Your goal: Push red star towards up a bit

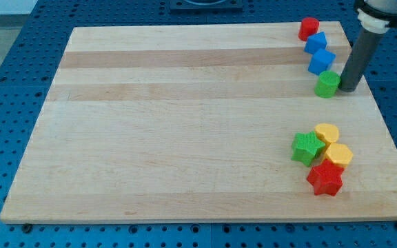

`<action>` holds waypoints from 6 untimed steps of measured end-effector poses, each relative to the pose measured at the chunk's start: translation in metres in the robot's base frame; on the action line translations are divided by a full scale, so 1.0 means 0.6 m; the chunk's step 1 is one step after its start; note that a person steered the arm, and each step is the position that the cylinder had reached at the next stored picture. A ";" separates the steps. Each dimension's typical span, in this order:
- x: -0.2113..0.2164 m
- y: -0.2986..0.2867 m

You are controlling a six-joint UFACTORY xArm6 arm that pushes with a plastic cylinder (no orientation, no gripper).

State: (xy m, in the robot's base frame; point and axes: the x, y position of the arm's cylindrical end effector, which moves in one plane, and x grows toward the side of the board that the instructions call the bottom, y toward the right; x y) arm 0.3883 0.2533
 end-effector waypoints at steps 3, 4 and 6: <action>0.141 0.000; 0.201 0.000; 0.313 -0.003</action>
State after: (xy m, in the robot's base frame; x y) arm 0.5759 0.2512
